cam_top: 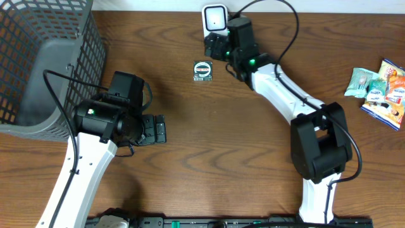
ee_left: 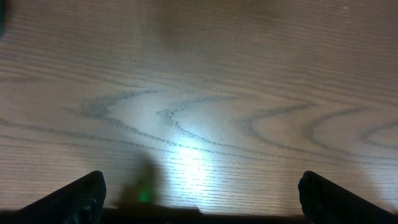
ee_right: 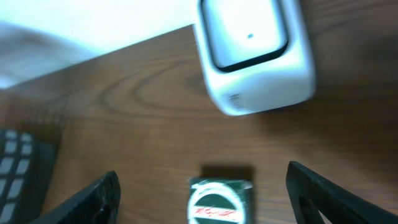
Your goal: Scan the item barcode
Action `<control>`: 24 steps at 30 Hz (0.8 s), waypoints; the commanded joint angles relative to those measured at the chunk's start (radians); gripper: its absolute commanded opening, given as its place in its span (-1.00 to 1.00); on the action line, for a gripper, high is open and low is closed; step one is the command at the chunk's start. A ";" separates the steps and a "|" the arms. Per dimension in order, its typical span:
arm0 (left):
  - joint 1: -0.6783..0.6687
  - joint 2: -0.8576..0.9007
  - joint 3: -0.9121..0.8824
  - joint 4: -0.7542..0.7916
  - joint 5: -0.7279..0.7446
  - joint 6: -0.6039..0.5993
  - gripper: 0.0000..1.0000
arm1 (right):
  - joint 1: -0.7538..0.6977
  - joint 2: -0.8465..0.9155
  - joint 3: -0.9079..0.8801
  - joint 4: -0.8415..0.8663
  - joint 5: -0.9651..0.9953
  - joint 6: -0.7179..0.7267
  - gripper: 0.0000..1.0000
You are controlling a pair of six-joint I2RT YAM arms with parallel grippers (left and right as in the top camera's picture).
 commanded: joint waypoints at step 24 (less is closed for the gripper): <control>0.003 0.002 0.001 -0.003 0.008 -0.008 0.96 | 0.058 0.103 0.383 -0.446 0.006 -0.144 0.95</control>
